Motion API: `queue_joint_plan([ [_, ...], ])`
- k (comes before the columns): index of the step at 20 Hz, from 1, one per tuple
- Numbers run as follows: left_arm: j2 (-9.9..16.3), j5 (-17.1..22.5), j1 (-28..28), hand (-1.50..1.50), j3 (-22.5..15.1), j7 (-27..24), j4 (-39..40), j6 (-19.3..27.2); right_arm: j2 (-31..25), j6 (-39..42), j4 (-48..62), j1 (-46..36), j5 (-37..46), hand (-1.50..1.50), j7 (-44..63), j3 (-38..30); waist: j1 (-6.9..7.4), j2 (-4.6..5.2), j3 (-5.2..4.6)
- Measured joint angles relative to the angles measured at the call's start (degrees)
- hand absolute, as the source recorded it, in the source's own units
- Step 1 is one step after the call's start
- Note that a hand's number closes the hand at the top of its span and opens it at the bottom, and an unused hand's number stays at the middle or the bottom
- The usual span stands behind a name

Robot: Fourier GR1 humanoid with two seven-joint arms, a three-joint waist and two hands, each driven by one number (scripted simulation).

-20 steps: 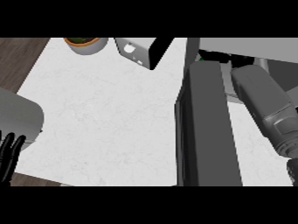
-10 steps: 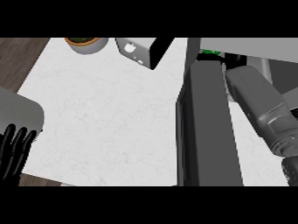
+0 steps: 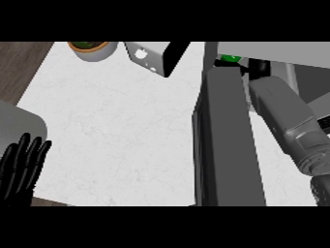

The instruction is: Pick up the milk, place it into the microwave and close the microwave

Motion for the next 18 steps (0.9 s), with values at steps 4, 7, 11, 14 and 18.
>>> queue_joint_plan([
  [4,-0.55,-1.47,-0.59,-1.50,-1.05,-0.07,0.68,0.54,-0.27,1.38,-0.32,0.89,-0.51,-1.50,-0.87,-0.56,-0.46,-0.38,-0.04],
  [7,-1.06,-2.31,0.04,-1.50,-2.37,-0.09,0.63,0.64,-0.58,2.23,-0.45,1.80,-0.74,-1.50,-1.62,-0.85,-0.59,-0.69,-0.05],
  [11,-1.86,-3.58,0.15,-1.50,-3.87,0.15,0.43,1.25,-1.51,4.74,-0.62,3.03,-0.98,-1.50,-2.75,-1.15,-1.21,-1.04,-0.05],
  [14,-2.46,-4.46,-0.18,-1.50,-5.27,0.64,0.06,1.80,-1.93,7.22,-0.82,3.46,-1.28,-1.50,-3.41,-1.45,-1.55,-1.23,-0.04],
  [18,-2.95,-5.66,-0.68,-1.50,-6.66,0.86,0.39,2.69,-1.27,8.77,-1.24,4.54,-2.15,-1.50,-4.88,-2.36,-2.07,-1.51,-0.06],
])
